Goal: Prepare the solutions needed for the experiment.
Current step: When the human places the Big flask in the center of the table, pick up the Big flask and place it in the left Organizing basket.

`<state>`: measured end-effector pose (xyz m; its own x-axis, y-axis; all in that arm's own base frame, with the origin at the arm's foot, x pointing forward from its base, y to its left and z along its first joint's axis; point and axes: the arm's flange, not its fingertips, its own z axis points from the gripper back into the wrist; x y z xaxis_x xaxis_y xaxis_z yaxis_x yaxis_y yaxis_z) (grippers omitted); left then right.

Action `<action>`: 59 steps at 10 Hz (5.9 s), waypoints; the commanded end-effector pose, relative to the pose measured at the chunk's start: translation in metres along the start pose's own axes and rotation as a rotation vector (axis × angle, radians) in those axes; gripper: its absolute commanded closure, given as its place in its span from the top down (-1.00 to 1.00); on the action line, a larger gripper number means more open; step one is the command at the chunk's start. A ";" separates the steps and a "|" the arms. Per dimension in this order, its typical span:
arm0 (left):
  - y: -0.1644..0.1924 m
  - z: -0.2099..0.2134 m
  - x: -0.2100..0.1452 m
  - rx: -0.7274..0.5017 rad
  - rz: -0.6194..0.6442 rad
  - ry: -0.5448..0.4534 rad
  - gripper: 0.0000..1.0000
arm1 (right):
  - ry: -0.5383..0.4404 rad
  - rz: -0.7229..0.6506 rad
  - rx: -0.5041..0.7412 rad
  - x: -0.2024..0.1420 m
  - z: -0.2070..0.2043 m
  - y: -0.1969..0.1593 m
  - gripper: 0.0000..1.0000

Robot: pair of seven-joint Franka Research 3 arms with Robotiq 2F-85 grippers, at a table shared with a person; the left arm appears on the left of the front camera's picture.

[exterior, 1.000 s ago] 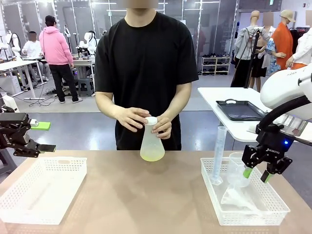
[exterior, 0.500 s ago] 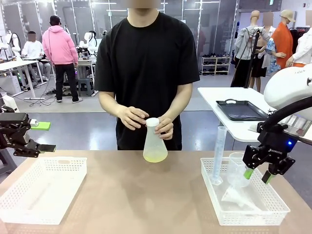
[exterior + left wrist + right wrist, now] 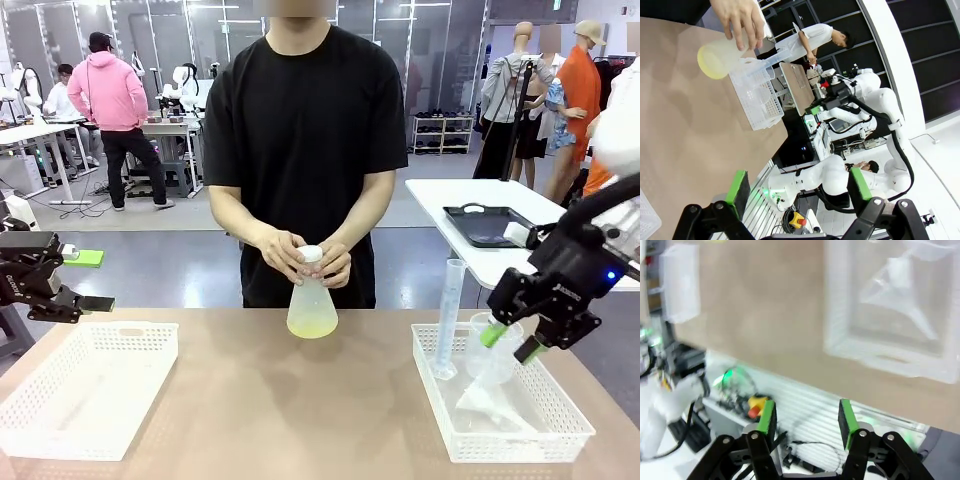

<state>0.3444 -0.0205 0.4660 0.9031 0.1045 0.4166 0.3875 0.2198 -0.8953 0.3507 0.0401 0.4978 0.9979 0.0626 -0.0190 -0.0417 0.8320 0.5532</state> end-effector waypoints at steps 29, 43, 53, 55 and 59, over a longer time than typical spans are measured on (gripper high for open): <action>-0.002 -0.001 0.003 -0.019 -0.008 -0.005 1.00 | 0.089 -0.259 0.934 0.005 0.047 -0.017 0.26; 0.031 -0.046 0.056 0.056 -0.748 0.081 1.00 | 0.089 -0.259 0.934 0.005 0.047 -0.017 0.26; 0.066 -0.102 0.004 0.005 -1.344 0.315 1.00 | 0.089 -0.259 0.934 0.005 0.047 -0.017 0.26; 0.066 -0.102 0.004 0.005 -1.344 0.315 1.00 | 0.089 -0.259 0.934 0.005 0.047 -0.017 0.26; 0.083 -0.116 0.008 0.057 -1.330 0.285 1.00 | 0.089 -0.259 0.934 0.005 0.047 -0.017 0.26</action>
<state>0.3951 -0.1053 0.3843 -0.1575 -0.4149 0.8961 0.9855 -0.0077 0.1696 0.3597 0.0000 0.5252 0.9593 0.0118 -0.2823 0.2810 0.0624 0.9577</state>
